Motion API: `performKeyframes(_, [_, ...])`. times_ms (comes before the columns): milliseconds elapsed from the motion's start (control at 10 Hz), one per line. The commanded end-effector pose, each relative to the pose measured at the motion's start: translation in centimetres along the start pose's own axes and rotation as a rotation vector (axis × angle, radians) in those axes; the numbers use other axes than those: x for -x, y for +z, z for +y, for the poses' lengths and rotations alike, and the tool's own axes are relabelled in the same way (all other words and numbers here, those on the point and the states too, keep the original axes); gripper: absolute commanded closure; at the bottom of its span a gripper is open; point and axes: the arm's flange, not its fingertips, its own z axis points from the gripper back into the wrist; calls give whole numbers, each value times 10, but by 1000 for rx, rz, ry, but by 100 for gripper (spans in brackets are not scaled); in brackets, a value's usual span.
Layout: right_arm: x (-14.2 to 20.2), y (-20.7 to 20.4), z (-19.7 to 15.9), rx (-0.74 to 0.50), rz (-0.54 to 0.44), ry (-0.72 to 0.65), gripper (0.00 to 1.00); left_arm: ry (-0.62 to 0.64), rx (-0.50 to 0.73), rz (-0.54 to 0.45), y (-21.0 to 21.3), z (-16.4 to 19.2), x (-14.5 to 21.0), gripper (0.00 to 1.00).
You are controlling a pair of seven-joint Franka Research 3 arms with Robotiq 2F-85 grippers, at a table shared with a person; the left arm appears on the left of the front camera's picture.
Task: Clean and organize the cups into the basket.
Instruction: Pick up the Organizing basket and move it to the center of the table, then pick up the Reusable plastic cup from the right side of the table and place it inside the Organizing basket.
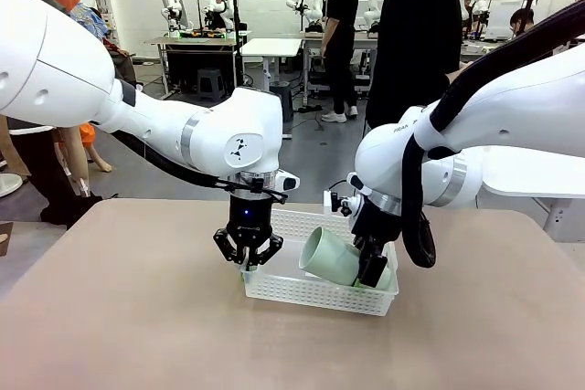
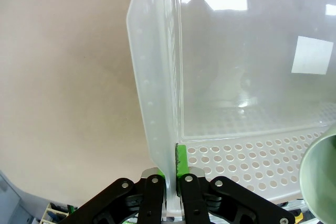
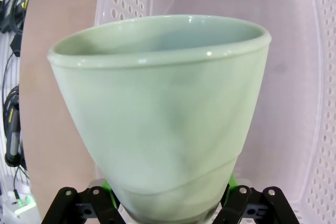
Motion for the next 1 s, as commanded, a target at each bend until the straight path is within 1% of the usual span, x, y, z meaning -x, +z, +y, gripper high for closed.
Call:
performKeyframes(0, [1, -5, -3, -37, -26, -4, 19, -2, -7, 6, -3, 4, 0, 100])
performKeyframes(100, [1, -5, -4, -42, -30, -8, 6, -2, -7, 6, -3, 4, 0, 100])
performKeyframes(200, [0, -4, -3, -38, -34, -4, 0, -2, -7, 6, -3, 4, 0, 100])
performKeyframes(600, [1, 10, 1, -4, -58, 0, 0, -2, -7, 6, -3, 4, 0, 100])
performKeyframes(700, [3, 27, 6, 35, -89, 13, 0, -2, -7, 6, -3, 4, 0, 100])
performKeyframes(800, [12, 71, 19, 21, -227, 83, 0, -2, -7, 6, -3, 4, 0, 100])
performKeyframes(900, [29, 105, 23, 60, -314, 100, 0, -2, -7, 6, -3, 4, 0, 100])
